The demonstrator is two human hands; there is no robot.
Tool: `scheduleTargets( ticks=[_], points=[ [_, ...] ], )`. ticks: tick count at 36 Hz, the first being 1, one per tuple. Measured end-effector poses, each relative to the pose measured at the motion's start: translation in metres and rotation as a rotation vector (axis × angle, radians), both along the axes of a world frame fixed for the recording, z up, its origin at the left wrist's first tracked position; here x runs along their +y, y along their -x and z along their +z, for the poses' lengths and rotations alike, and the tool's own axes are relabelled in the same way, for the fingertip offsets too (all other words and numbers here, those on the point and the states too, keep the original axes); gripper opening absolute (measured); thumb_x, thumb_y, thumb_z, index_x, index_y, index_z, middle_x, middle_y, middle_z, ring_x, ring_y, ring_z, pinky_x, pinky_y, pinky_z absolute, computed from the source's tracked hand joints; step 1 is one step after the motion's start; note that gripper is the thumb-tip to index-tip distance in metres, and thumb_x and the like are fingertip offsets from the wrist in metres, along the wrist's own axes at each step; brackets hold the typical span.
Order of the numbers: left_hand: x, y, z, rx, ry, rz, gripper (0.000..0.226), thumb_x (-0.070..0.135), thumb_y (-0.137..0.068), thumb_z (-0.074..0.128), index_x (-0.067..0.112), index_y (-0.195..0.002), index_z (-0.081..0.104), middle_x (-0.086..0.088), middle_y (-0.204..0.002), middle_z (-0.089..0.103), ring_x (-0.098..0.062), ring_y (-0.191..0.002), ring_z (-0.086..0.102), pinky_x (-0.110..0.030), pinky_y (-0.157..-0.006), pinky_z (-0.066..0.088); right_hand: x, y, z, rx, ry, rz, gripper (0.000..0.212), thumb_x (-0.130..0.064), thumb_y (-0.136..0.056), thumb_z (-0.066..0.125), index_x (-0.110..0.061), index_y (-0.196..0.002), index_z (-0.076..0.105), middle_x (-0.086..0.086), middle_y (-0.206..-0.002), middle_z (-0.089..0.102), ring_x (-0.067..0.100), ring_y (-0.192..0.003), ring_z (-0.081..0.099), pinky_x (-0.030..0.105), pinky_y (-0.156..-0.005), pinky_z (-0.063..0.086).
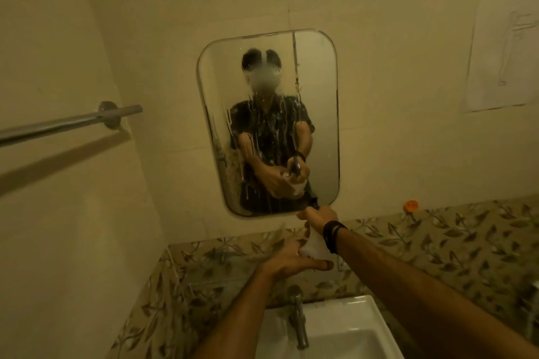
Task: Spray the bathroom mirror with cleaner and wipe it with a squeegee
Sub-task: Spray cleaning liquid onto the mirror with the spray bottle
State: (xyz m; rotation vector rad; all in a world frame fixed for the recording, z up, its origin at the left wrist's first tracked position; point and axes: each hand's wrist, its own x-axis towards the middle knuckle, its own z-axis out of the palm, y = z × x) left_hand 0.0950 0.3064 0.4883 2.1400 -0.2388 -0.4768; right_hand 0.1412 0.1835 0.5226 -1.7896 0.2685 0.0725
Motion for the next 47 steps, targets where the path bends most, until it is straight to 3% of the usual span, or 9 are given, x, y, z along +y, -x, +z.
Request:
scheduleTargets(
  ticks=[6, 13, 21, 26, 30, 34, 38, 42, 47],
  points=[
    [-0.020, -0.005, -0.009, -0.004, 0.049, 0.005, 0.106, 0.062, -0.043, 0.091, 0.019, -0.135, 0.060, 0.004, -0.121, 0.071, -0.013, -0.109, 0.067, -0.024, -0.086, 0.057, -0.023, 0.000, -0.005, -0.024, -0.047, -0.114, 0.019, -0.025, -0.086, 0.069, -0.009, -0.095, 0.065, 0.006, -0.089, 0.069, 0.024, -0.081, 0.067, 0.039, -0.079, 0.057],
    [-0.021, -0.004, 0.001, 0.002, 0.016, -0.023, 0.058, 0.032, -0.078, 0.088, 0.026, -0.127, 0.058, 0.002, -0.126, 0.069, -0.020, -0.120, 0.065, -0.033, -0.104, 0.054, -0.027, 0.003, 0.006, -0.070, 0.028, -0.062, 0.024, -0.024, -0.087, 0.068, -0.002, -0.099, 0.066, 0.009, -0.086, 0.069, 0.022, -0.066, 0.064, 0.031, -0.056, 0.051],
    [0.005, -0.030, 0.018, -0.111, 0.113, 0.045, 0.121, 0.069, -0.039, 0.092, 0.021, -0.143, 0.052, 0.003, -0.132, 0.066, -0.015, -0.118, 0.064, -0.031, -0.100, 0.057, 0.001, -0.003, 0.046, -0.239, 0.082, 0.096, 0.022, -0.027, -0.088, 0.067, -0.009, -0.101, 0.066, 0.003, -0.078, 0.066, 0.016, -0.064, 0.061, 0.027, -0.057, 0.045],
    [0.026, -0.028, 0.040, -0.109, 0.108, 0.043, 0.057, 0.029, -0.085, 0.083, 0.026, -0.129, 0.047, 0.018, -0.103, 0.057, 0.002, -0.093, 0.059, -0.016, -0.079, 0.056, 0.019, -0.005, 0.061, -0.310, 0.100, 0.162, 0.010, -0.025, -0.089, 0.065, -0.016, -0.094, 0.065, 0.001, -0.083, 0.067, 0.016, -0.072, 0.062, 0.029, -0.064, 0.048],
    [0.043, -0.032, 0.034, -0.103, 0.150, 0.064, 0.073, 0.030, -0.083, 0.085, 0.017, -0.143, 0.047, 0.011, -0.114, 0.064, -0.009, -0.107, 0.065, -0.033, -0.102, 0.055, 0.028, -0.004, 0.056, -0.338, 0.081, 0.153, 0.008, -0.023, -0.090, 0.065, -0.016, -0.089, 0.064, 0.003, -0.078, 0.065, 0.016, -0.064, 0.060, 0.027, -0.058, 0.047],
    [0.053, -0.035, 0.013, -0.077, 0.148, 0.056, 0.076, 0.036, -0.077, 0.089, 0.019, -0.140, 0.049, 0.009, -0.123, 0.064, -0.005, -0.108, 0.064, -0.018, -0.086, 0.056, 0.027, -0.001, 0.036, -0.339, 0.076, 0.157, 0.012, -0.024, -0.090, 0.065, -0.013, -0.093, 0.065, 0.004, -0.077, 0.064, 0.017, -0.065, 0.060, 0.033, -0.067, 0.052],
    [0.050, -0.030, -0.018, -0.031, 0.129, 0.024, 0.079, 0.039, -0.073, 0.092, 0.018, -0.138, 0.054, 0.009, -0.120, 0.067, -0.005, -0.109, 0.063, -0.026, -0.102, 0.055, 0.017, 0.011, 0.011, -0.312, 0.103, 0.092, 0.023, -0.033, -0.090, 0.066, -0.013, -0.102, 0.065, 0.003, -0.078, 0.069, 0.017, -0.064, 0.064, 0.030, -0.064, 0.051],
    [0.031, -0.010, -0.039, 0.055, 0.138, -0.069, 0.055, 0.018, -0.086, 0.082, 0.023, -0.130, 0.050, 0.013, -0.103, 0.061, 0.002, -0.091, 0.059, -0.008, -0.067, 0.052, -0.007, 0.030, -0.022, -0.300, 0.116, 0.011, 0.026, -0.035, -0.089, 0.069, -0.014, -0.104, 0.065, 0.005, -0.080, 0.073, 0.018, -0.063, 0.066, 0.038, -0.071, 0.058],
    [-0.011, 0.003, -0.081, 0.120, 0.155, -0.111, 0.079, 0.028, -0.079, 0.089, 0.014, -0.146, 0.049, -0.002, -0.124, 0.068, -0.011, -0.105, 0.066, -0.026, -0.086, 0.057, -0.045, 0.060, -0.046, -0.284, 0.146, -0.059, 0.022, -0.029, -0.092, 0.067, -0.013, -0.106, 0.061, 0.004, -0.068, 0.064, 0.018, -0.062, 0.062, 0.034, -0.068, 0.053]
  ],
)
